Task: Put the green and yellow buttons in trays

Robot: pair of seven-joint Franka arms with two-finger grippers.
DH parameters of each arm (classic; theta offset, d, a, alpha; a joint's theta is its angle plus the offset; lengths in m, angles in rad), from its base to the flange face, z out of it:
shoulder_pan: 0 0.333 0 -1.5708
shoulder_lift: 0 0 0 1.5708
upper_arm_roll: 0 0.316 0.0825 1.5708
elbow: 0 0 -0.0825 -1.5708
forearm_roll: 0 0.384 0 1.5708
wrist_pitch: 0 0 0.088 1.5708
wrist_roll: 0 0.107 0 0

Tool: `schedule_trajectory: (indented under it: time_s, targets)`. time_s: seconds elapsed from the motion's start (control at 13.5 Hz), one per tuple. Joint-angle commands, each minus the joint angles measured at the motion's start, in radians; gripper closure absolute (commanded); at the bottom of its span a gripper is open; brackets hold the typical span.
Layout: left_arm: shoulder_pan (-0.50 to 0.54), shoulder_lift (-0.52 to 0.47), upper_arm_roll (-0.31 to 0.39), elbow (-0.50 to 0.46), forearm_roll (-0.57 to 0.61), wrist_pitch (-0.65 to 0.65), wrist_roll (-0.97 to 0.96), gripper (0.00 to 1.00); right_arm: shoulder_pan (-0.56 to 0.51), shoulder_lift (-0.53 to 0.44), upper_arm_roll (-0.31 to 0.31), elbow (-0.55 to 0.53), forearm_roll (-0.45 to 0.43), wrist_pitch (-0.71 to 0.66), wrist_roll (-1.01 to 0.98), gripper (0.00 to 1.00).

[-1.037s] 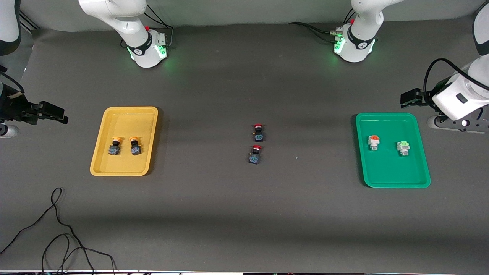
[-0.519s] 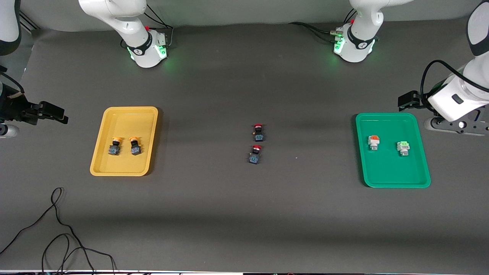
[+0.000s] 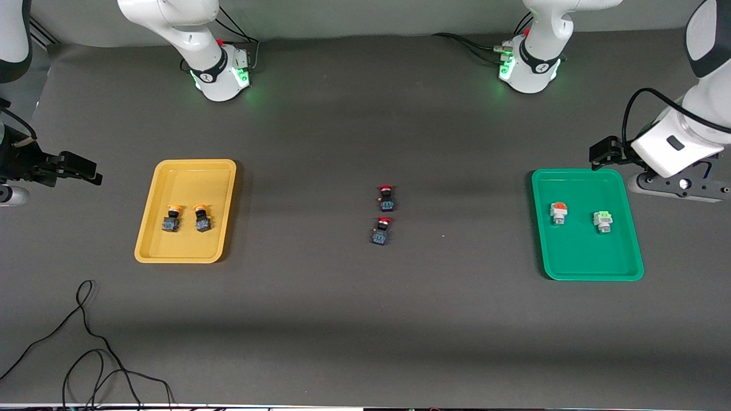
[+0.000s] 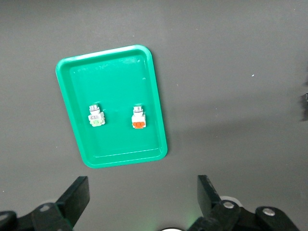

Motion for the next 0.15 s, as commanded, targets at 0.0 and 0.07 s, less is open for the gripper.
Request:
schedule_trajectory:
  time_s: [0.0,0.07]
  targets:
    - [-0.013,-0.02,0.019,-0.025,-0.005,0.021,0.021,0.0,-0.005,0.0,0.007,0.016,-0.02,-0.011,-0.016,0.0]
    - [-0.013,-0.02,0.019,-0.025,-0.005,0.021,0.021,0.0,-0.005,0.0,0.008,0.016,-0.02,-0.011,-0.016,0.0]
